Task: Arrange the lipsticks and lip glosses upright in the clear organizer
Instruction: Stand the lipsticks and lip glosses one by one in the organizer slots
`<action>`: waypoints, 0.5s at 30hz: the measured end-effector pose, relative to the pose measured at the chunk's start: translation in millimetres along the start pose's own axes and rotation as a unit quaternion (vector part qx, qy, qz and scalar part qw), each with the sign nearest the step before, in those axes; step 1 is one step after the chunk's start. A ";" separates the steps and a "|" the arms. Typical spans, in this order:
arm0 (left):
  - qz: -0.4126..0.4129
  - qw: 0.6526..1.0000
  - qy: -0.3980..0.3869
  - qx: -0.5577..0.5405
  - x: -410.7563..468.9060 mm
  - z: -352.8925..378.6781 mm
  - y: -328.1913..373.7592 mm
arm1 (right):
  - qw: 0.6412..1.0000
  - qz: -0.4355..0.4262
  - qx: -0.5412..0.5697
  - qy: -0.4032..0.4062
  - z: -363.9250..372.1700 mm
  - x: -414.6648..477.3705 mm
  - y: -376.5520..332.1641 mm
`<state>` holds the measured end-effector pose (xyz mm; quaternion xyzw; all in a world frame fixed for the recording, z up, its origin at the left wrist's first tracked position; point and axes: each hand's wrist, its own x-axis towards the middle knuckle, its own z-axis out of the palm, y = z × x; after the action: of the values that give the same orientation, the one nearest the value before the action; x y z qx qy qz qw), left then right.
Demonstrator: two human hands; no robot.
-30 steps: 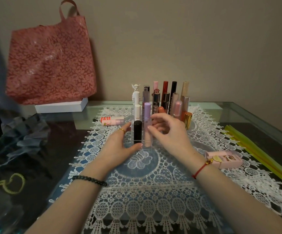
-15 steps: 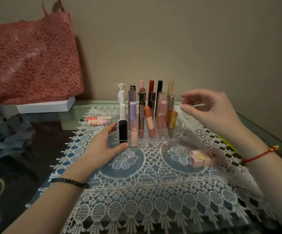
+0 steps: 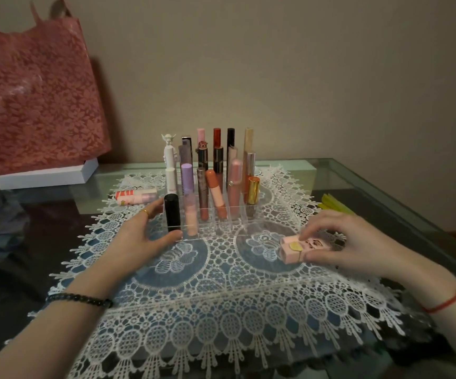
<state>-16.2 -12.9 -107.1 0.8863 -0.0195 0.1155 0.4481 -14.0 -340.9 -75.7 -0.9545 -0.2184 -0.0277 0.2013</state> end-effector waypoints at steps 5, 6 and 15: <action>0.005 1.000 0.000 0.014 0.3 -0.4 -1.5 | 0.999 -0.002 -0.038 -0.010 5.7 -2.9 1.8; 0.004 1.000 -0.001 0.015 0.3 -0.5 -1.5 | 0.999 -0.005 -0.045 -0.012 5.6 -3.0 0.9; 0.001 1.000 -0.008 0.008 0.7 -0.7 -1.7 | 0.998 -0.052 -0.031 0.019 -3.7 -1.9 -8.6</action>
<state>-15.5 -11.3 -107.8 0.8909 -0.0233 0.1092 0.4403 -19.2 -336.0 -69.4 -0.9470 -0.2631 -0.0629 0.1735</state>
